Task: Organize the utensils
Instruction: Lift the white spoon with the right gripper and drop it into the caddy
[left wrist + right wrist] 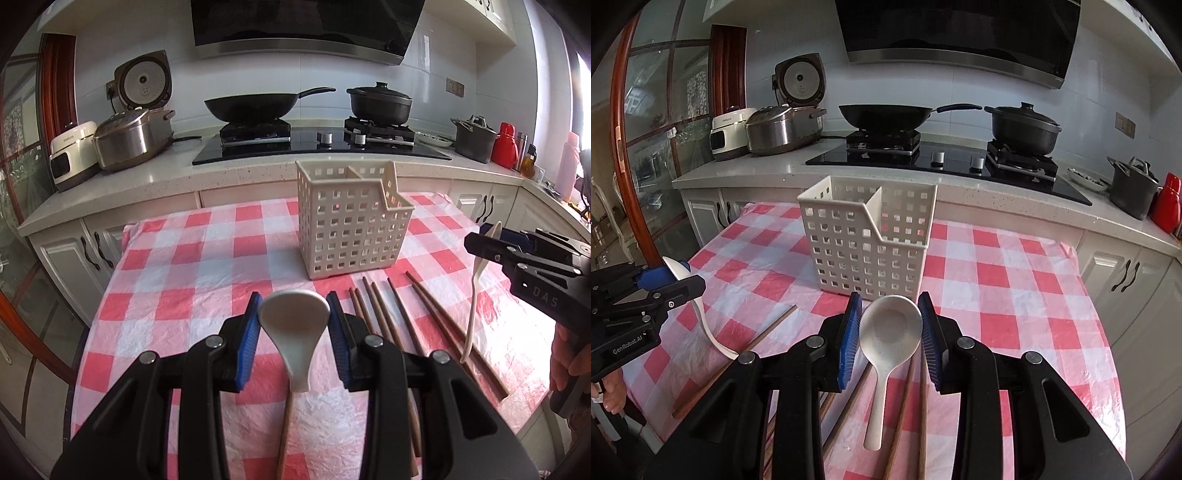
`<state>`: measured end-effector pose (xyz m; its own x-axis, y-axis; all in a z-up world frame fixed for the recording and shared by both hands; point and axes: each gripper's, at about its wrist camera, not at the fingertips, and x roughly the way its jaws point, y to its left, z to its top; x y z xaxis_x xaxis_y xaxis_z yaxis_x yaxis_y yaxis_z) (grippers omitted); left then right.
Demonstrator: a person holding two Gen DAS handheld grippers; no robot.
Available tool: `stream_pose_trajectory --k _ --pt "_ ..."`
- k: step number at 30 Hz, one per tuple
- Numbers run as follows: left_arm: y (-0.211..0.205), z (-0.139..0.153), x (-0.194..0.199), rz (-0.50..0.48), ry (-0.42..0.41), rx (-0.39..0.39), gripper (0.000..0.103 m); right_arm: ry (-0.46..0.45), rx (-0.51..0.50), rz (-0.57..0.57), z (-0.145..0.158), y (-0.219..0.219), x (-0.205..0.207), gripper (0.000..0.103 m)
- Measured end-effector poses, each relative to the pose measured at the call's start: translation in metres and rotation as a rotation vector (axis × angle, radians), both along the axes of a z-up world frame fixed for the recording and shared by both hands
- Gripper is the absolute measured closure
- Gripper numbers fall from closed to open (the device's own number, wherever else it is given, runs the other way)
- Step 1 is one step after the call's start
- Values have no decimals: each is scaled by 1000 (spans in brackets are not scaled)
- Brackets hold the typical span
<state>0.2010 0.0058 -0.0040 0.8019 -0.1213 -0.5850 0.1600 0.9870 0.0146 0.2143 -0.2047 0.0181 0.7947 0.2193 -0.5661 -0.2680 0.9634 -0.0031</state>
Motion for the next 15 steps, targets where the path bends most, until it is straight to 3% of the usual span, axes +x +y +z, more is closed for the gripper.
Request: stream_pose_trajectory --k 8,15 --pt "-14 56 48 -74 -18 4 69 -98 22 -46 40 -9 57 71" --pt "-30 120 102 -85 -104 40 69 -179 53 -70 78 -9 110 71"
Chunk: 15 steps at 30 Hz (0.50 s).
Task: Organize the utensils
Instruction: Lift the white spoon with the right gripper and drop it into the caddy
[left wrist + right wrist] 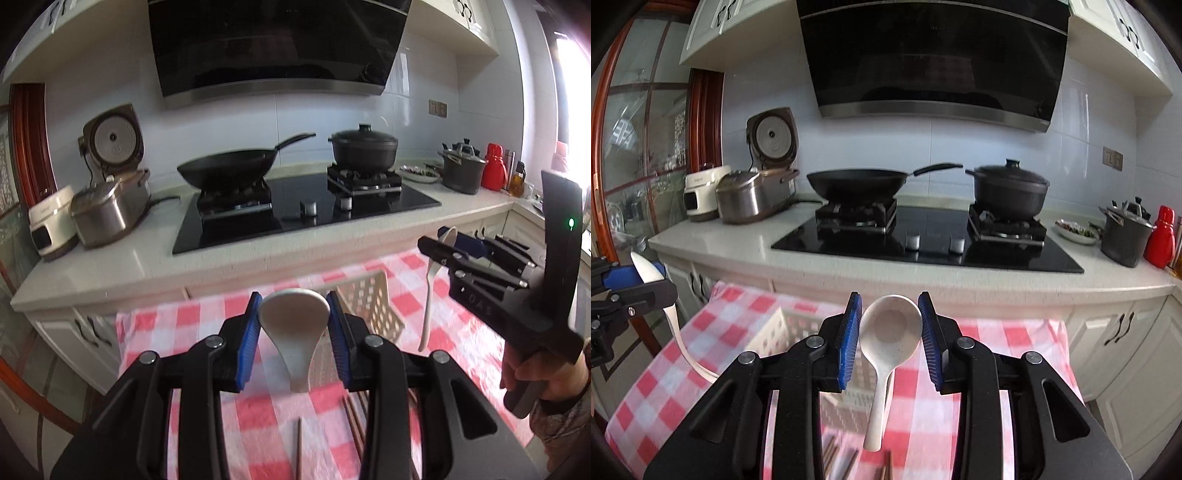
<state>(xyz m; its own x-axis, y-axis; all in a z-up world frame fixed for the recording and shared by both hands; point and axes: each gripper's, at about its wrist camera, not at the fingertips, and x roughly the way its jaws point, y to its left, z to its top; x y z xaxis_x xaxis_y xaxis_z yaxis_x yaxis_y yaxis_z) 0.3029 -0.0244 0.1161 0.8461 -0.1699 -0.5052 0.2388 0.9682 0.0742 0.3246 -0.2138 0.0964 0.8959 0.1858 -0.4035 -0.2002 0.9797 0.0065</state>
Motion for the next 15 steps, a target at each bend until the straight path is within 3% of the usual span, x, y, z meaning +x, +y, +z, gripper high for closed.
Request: stream_pose_trajectory --k 8,15 --pt "-8 16 71 18 -9 -65 69 -31 46 7 -3 9 51 71" --pt "-17 -44 110 3 122 -92 69 12 21 43 -45 23 59 71"
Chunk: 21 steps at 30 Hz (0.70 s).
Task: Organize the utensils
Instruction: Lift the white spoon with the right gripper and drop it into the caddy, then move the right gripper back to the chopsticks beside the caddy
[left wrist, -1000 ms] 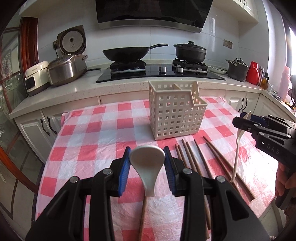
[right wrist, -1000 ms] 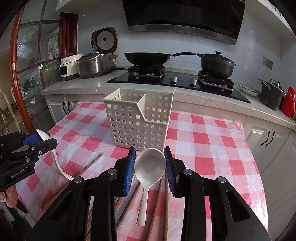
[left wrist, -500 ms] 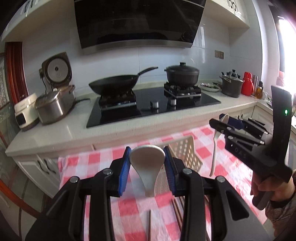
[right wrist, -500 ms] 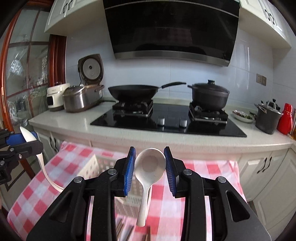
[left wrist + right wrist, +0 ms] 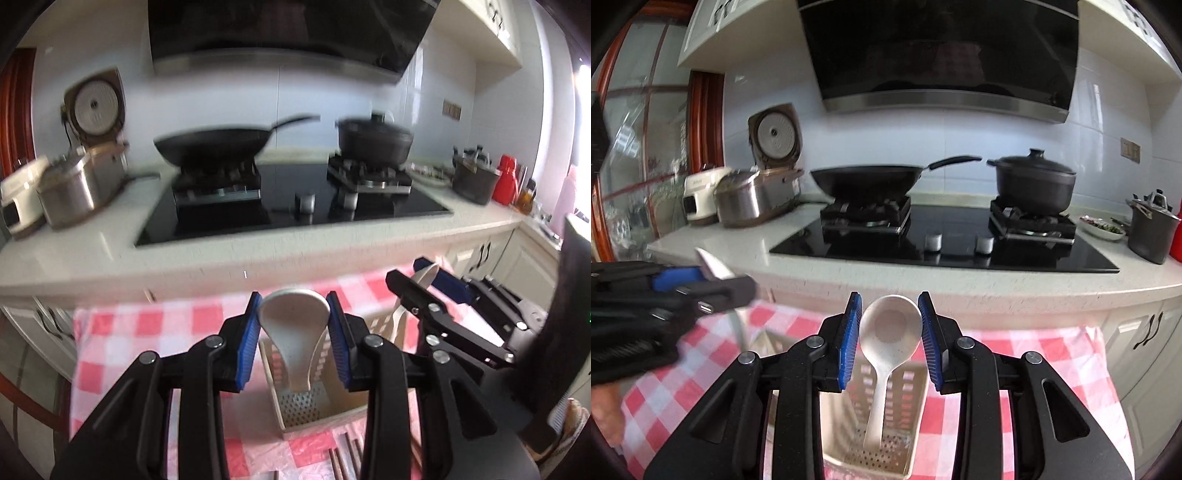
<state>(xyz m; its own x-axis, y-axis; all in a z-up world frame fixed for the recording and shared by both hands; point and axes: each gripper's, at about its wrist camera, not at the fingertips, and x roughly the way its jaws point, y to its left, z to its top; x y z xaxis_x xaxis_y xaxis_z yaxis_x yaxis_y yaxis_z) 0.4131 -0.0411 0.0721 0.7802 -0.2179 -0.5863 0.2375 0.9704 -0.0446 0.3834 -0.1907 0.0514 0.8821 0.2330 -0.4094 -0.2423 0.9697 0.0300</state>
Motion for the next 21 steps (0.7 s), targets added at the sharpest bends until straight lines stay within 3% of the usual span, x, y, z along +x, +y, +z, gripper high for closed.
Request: stream_pose_trajectory --k 6,10,16,21 --pt "6 -38 6 11 65 -20 69 23 -51 -6 -27 2 -8 70" --pt "6 -41 -2 21 52 -3 68 25 -33 -18 -25 -7 -13 70" --pt "12 -26 -29 36 13 -5 66 -3 -27 -27 -9 -17 -34 61" --pt "23 -15 -70 66 -39 -4 41 -11 1 -33 3 -28 -65 56"
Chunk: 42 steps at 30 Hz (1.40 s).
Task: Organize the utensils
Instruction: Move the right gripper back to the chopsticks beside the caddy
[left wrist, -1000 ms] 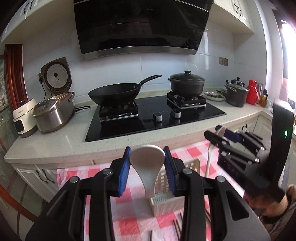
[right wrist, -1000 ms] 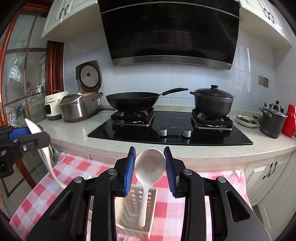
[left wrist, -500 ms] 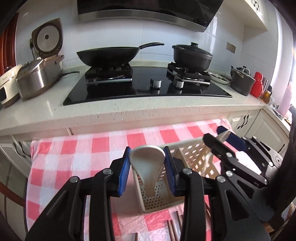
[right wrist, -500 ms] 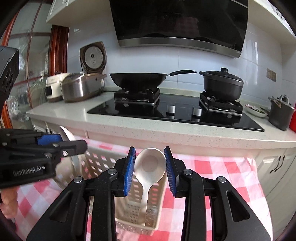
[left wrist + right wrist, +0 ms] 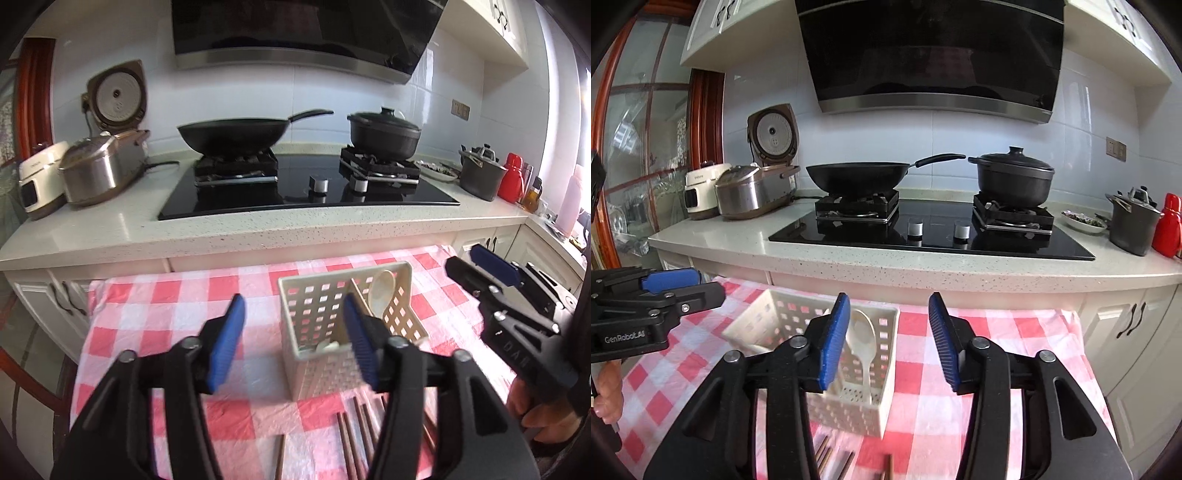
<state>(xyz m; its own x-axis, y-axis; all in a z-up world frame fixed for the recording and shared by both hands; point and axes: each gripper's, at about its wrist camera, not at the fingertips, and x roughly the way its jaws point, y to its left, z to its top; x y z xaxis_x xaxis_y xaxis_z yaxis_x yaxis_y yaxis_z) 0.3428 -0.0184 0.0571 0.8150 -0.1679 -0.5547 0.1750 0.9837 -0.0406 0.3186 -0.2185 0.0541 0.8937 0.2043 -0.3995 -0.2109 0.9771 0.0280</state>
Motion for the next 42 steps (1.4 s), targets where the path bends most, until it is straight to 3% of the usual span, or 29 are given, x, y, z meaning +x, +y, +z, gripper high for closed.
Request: stream_pose_trajectory --k 6,10,16,23,30,42 --pt "17 -6 -57 42 -50 16 15 9 9 -12 0 -15 -48 45" --pt "35 -24 -90 89 -31 8 6 45 28 -35 -13 -30 -78 40" --pt "57 -69 -133 176 31 -2 5 182 91 -99 -61 -58 -111 40" --pt "54 -112 -154 169 82 46 5 298 22 -110 -103 -59 -119 43" --pt "42 -124 -157 107 109 70 5 394 -54 -44 -129 -37 -113 65" --pt "49 -140 -151 86 156 79 5 493 -161 8 -151 -14 -73 75"
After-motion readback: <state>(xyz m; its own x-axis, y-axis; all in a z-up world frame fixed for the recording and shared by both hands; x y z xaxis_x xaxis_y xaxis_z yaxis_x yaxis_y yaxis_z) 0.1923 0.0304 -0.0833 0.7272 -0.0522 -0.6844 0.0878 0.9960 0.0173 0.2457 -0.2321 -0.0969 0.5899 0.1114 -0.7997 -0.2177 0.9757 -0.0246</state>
